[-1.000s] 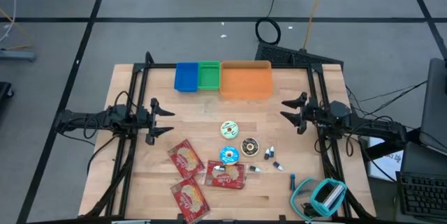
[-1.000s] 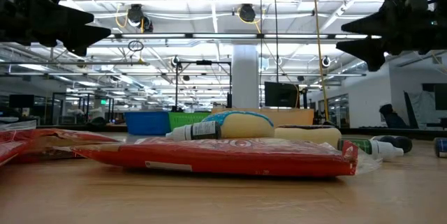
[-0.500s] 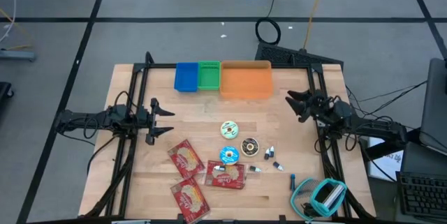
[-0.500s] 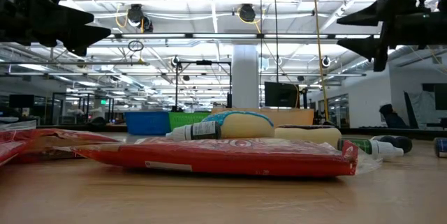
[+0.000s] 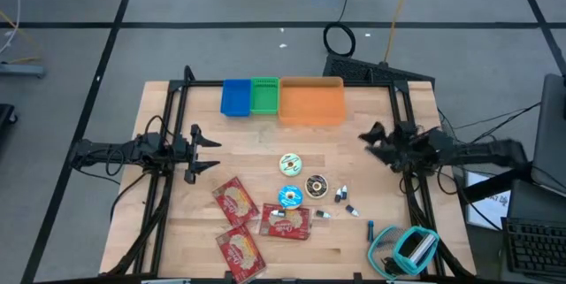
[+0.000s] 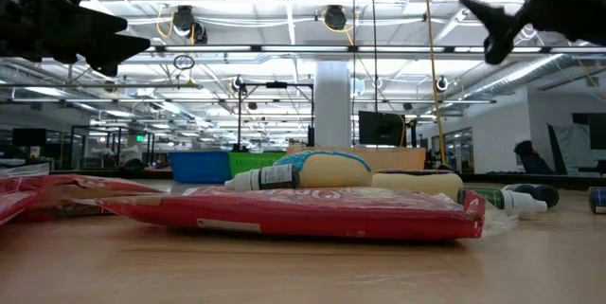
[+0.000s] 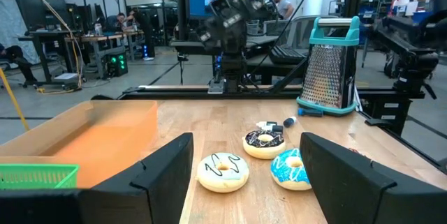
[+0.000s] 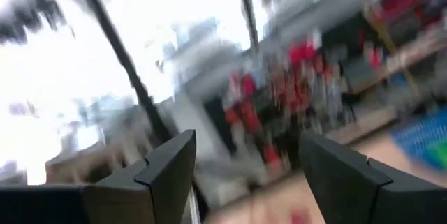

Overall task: Pick & Place Food Item
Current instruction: Put the blue food coloring bottle into the blue bin

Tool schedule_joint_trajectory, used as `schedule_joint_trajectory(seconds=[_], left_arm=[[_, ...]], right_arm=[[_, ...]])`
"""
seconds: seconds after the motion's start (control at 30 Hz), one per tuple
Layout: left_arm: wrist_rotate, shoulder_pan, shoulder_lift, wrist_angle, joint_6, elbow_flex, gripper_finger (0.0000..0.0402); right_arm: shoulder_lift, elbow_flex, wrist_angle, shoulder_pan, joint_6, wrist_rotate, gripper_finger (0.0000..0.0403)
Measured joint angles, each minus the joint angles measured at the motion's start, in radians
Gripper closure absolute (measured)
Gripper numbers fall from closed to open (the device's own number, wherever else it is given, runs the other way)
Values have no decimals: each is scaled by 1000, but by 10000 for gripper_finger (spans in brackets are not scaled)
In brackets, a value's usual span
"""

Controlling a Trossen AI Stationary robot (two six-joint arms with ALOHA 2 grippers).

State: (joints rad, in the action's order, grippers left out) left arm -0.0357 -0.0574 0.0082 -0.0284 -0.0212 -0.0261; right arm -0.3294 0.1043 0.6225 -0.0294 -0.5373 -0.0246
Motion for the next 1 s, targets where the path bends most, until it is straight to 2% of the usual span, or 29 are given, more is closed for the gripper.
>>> schedule_joint_trajectory(seconds=[0.1,0.23,0.37,0.5,0.57,0.63,0.77,0.9,1.0], left_arm=[[0,0,0,0,0,0,135],[0,0,0,0,0,0,135],[0,0,0,0,0,0,135],[0,0,0,0,0,0,135],[0,0,0,1,0,0,135],[0,0,0,1,0,0,135],[0,0,0,1,0,0,135],[0,0,0,1,0,0,135],[0,0,0,1,0,0,135]], right_arm=[[-162,160,-127,-103,55,10,161],[-398,433,-472,-240,81,77,161],[-666,737,-846,-355,-4,129,161],[-939,1029,-1242,-422,-143,118,161],[-1063,1146,-1396,-439,-230,52,161],[-1156,1232,-1494,-442,-334,-66,161],[-1293,1273,-1517,-454,-526,-316,170],[-1376,1275,-1539,-483,-683,-441,192],[-1418,1275,-1584,-495,-775,-476,208]])
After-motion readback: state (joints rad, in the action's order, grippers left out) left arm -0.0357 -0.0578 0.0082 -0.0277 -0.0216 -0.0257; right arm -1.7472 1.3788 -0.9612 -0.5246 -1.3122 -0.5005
